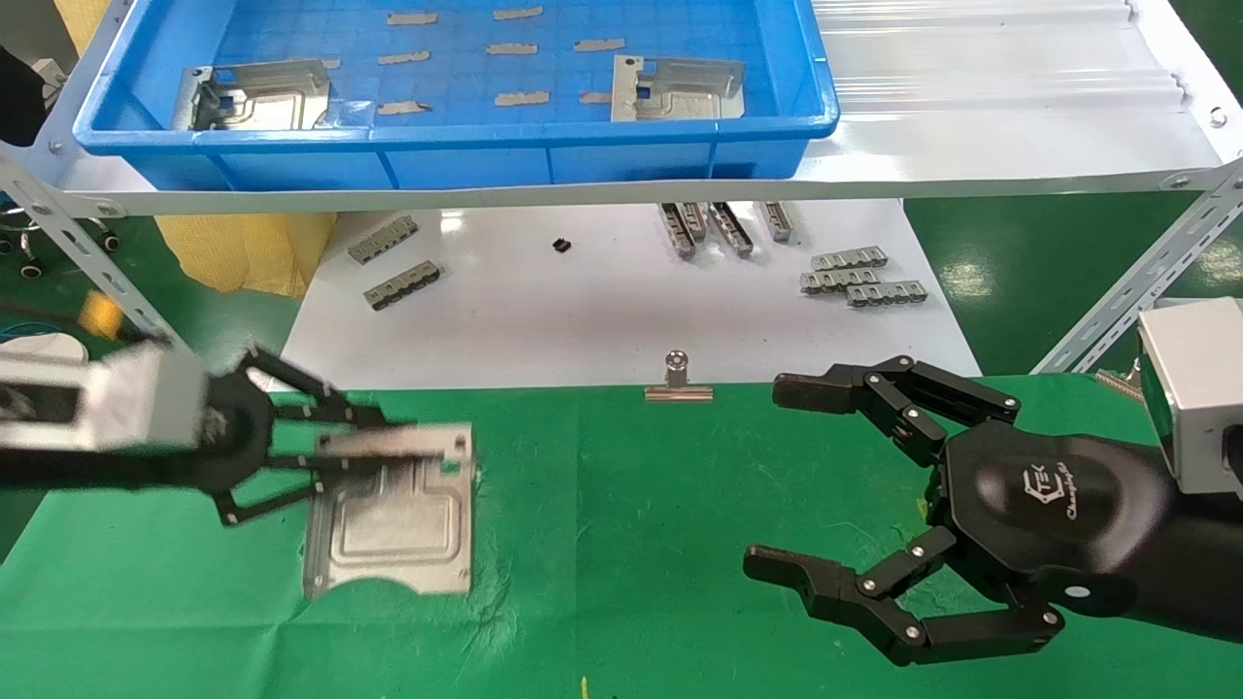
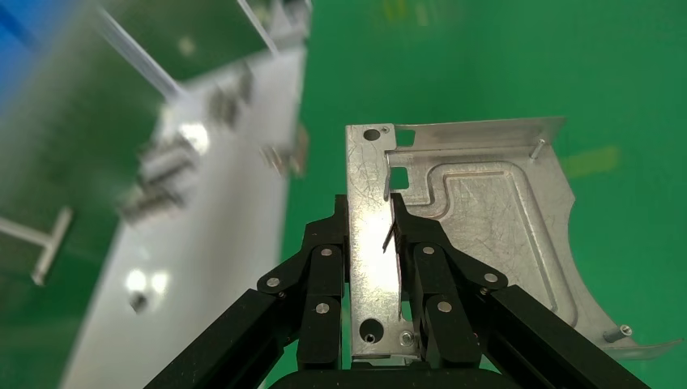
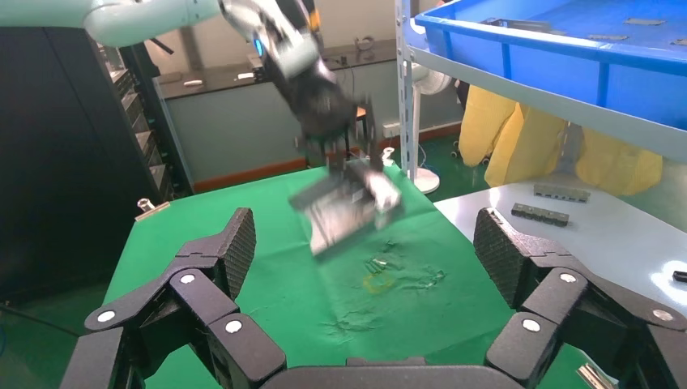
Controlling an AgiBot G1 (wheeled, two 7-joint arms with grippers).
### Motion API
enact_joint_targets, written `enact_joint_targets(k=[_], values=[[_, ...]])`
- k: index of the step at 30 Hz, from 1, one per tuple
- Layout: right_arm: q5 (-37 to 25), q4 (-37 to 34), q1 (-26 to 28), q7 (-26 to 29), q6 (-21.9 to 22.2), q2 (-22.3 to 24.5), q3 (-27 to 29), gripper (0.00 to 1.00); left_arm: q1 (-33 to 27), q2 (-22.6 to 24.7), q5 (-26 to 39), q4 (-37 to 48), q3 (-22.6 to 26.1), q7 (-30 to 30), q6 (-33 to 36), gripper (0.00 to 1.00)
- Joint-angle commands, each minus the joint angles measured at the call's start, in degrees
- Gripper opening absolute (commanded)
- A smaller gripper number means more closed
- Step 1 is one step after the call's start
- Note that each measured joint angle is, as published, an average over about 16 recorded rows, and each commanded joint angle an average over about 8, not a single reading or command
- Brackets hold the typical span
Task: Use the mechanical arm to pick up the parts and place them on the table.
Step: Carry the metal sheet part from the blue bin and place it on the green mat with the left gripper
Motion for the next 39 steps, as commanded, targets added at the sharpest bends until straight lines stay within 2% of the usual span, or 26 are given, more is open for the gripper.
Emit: enact_joint_targets(k=[1, 8, 9, 16, 17, 23, 30, 39], values=[[0.0, 0.0, 0.0, 0.0, 0.0, 0.0, 0.0, 1.0, 0.58, 0.92, 2.0, 2.02, 1.82, 3.37, -0.58, 0.0], [0.0, 0.0, 0.0, 0.0, 0.0, 0.0, 0.0, 1.0, 1.49, 5.67, 4.05, 11.97, 3.16, 10.54, -2.79, 0.0], [0.0, 0.0, 0.0, 0.0, 0.0, 0.0, 0.0, 1.0, 1.5, 6.19, 4.14, 13.11, 3.19, 11.39, -3.04, 0.04], [0.0, 0.0, 0.0, 0.0, 0.0, 0.0, 0.0, 1.0, 1.09, 9.08, 4.78, 19.16, 3.56, 15.74, -3.63, 0.9], [0.0, 0.0, 0.0, 0.0, 0.0, 0.0, 0.0, 1.0, 1.03, 9.48, 4.9, 19.85, 3.63, 16.21, -3.77, 0.99], [0.0, 0.0, 0.0, 0.0, 0.0, 0.0, 0.0, 1.0, 0.37, 11.22, 5.21, 23.11, 3.78, 18.51, -4.52, 1.0], [0.0, 0.0, 0.0, 0.0, 0.0, 0.0, 0.0, 1.0, -0.99, 10.93, 4.66, 25.51, 3.41, 19.7, -2.33, 1.0], [0.0, 0.0, -0.01, 0.0, 0.01, 0.0, 0.0, 1.0, -1.79, 10.0, 3.5, 28.13, 2.94, 14.08, 1.52, 1.0]])
